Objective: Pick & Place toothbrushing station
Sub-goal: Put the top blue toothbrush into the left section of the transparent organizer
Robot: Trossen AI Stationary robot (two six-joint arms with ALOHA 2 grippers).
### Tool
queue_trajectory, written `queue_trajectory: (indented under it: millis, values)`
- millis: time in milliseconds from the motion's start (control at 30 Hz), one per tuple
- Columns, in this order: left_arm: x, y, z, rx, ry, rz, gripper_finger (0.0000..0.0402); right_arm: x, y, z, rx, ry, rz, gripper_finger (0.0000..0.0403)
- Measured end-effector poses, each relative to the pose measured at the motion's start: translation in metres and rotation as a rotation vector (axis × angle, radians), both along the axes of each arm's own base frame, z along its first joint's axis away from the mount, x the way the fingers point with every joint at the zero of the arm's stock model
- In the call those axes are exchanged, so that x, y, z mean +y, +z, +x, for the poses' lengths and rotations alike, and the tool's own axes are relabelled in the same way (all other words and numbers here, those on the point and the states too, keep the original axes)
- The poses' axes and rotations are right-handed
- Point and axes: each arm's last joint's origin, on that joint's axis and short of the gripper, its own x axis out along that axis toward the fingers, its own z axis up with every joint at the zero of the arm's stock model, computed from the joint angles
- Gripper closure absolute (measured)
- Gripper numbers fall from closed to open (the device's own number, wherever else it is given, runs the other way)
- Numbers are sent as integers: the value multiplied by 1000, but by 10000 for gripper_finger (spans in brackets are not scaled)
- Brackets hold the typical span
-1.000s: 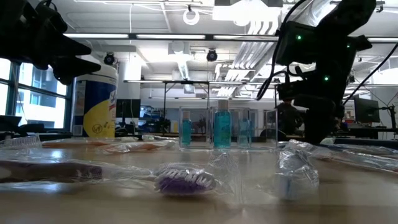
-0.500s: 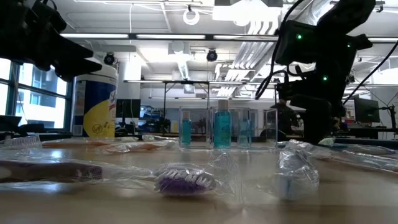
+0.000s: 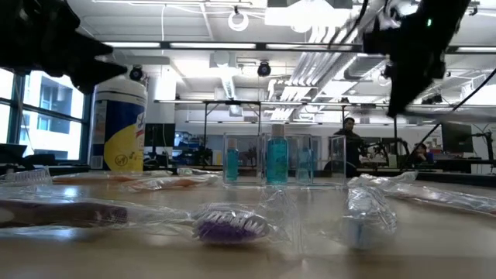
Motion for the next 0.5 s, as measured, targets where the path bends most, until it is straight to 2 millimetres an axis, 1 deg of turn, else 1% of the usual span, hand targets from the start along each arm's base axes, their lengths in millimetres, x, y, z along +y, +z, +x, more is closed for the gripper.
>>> queue_trajectory:
  millis: [67,133,200,233,400,500]
  values:
    - [-1,4,0,-42,-18,22,139,4,17,-4,-112,22,-59,388]
    - [0,9,-1,-92,-18,34,139,10,28,-8,-207,74,-118,388]
    - [0,14,-1,-132,-12,62,139,16,40,-7,-322,146,-156,388]
    - [0,15,-2,-146,-9,82,139,19,45,-5,-377,186,-171,388]
    - [0,20,-1,-189,1,130,139,39,67,9,-547,454,-285,388]
    - [-1,24,1,-215,1,157,139,48,78,23,-671,590,-330,387]
